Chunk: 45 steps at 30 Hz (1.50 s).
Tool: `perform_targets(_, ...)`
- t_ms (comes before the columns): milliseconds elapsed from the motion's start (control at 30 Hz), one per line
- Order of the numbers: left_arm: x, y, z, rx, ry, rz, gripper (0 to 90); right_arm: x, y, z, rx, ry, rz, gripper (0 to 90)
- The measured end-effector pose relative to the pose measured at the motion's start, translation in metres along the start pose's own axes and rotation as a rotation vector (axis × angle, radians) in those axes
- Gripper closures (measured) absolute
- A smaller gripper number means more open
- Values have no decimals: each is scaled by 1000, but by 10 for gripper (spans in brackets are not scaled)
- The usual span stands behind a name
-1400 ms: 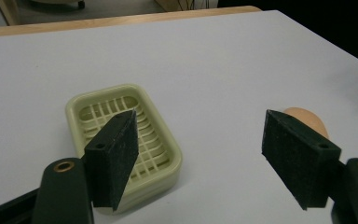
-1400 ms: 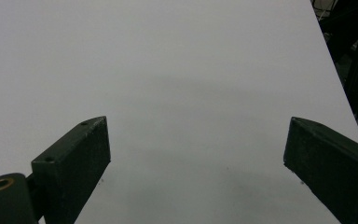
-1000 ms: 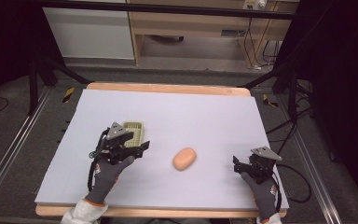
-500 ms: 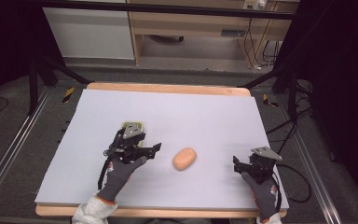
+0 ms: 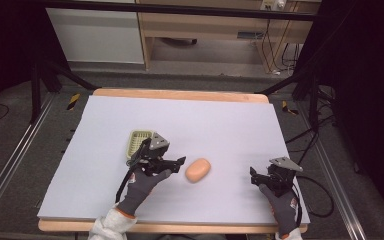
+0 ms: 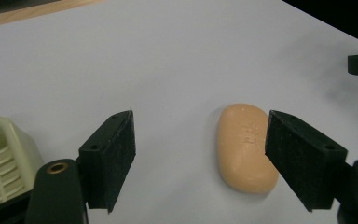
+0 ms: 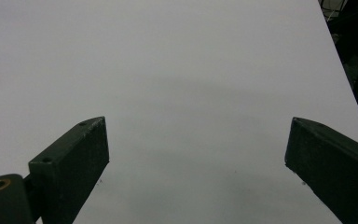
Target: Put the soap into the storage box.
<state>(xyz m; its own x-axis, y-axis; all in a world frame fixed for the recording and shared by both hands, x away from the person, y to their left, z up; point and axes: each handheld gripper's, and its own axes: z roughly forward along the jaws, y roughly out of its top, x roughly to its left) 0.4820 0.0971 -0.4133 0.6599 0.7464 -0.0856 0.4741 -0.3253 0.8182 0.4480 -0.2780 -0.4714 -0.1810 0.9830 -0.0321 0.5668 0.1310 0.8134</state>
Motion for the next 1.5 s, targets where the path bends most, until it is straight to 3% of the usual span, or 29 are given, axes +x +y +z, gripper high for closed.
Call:
perform_targets(1067, -39, -3, 51, 133, -42, 97, 215, 1, 0, 1, 11, 24, 0, 68)
perform_targets(1500, -47, -7, 73, 208, -16, 131, 202, 1, 0, 1, 14, 28, 3, 68)
